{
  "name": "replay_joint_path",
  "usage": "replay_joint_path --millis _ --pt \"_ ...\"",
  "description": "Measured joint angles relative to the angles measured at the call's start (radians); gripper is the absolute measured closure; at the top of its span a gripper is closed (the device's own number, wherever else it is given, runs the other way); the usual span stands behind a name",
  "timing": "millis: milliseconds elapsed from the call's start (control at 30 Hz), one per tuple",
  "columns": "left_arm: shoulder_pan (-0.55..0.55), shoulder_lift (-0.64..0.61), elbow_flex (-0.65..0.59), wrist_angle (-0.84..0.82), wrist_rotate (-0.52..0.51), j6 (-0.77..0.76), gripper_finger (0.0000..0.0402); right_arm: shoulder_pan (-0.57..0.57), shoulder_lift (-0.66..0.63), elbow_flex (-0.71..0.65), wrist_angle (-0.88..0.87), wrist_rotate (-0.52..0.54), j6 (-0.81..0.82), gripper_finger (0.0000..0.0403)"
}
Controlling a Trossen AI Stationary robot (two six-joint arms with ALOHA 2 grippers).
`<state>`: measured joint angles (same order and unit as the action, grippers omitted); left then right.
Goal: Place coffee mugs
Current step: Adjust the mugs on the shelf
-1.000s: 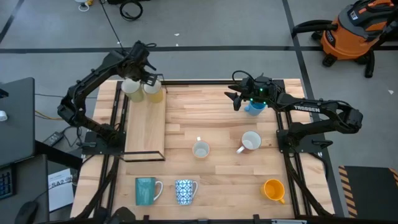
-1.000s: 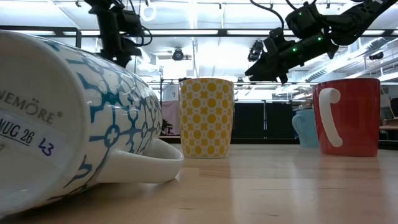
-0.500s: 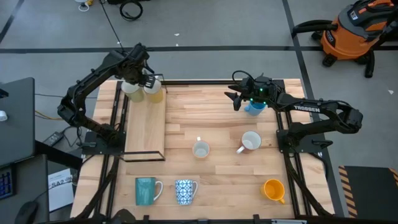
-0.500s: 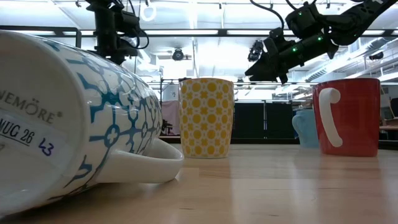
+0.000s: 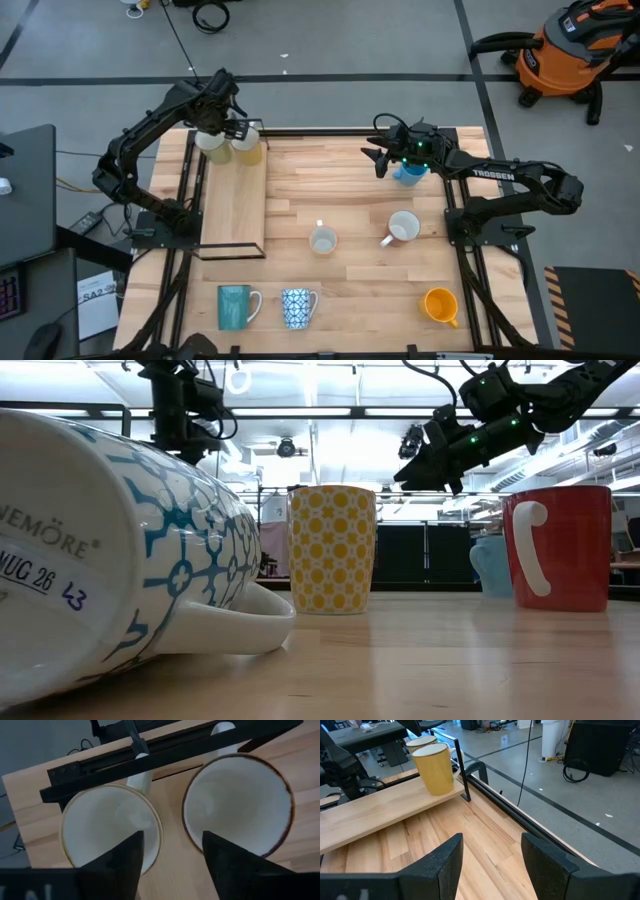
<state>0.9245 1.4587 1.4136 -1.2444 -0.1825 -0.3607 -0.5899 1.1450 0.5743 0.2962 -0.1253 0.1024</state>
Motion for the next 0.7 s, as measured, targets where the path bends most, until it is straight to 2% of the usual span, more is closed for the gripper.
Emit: replay_joint_path --millis 133,700 --pt "0.000 0.015 0.000 0.008 -0.002 -0.027 0.0171 0.000 0.000 0.000 0.000 0.000 0.000 0.0196" --pt "0.000 0.140 -0.001 0.021 -0.024 -0.069 0.0170 0.000 0.000 0.000 0.000 0.000 0.000 0.0196"
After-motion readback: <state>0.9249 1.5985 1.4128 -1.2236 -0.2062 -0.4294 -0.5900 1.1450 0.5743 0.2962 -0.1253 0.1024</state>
